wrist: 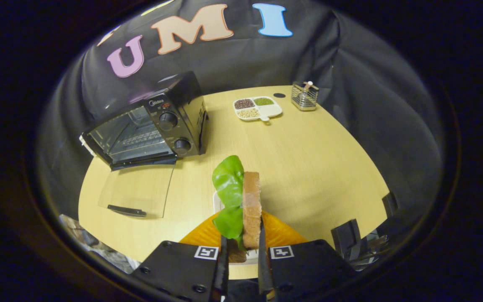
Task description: Open the toaster oven, put the food inside, and close the toaster oven door.
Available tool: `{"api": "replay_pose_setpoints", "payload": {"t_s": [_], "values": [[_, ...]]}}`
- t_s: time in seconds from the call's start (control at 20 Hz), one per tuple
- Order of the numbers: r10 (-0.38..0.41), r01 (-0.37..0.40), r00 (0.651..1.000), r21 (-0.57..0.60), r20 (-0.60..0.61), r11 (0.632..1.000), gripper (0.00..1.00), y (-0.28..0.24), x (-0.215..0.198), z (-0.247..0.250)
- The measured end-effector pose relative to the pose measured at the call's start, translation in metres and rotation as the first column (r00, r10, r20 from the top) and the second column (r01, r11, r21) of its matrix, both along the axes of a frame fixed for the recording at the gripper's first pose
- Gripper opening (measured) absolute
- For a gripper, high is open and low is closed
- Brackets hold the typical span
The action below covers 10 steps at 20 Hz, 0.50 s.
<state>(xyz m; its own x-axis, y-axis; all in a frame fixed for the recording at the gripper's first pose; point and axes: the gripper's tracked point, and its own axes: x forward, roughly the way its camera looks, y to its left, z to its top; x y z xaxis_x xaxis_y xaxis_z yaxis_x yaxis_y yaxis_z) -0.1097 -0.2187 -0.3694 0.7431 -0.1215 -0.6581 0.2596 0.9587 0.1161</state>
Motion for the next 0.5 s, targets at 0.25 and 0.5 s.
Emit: {"api": "replay_pose_setpoints", "payload": {"t_s": [0.25, 0.5], "values": [[-0.1, 0.089, 0.989, 0.106, 0.109, 0.99, 0.3, 0.025, 0.004, 0.038], [-0.199, 0.117, 0.95, 0.321, 0.239, 0.94, 0.3, 0.091, 0.03, 0.075]]}}
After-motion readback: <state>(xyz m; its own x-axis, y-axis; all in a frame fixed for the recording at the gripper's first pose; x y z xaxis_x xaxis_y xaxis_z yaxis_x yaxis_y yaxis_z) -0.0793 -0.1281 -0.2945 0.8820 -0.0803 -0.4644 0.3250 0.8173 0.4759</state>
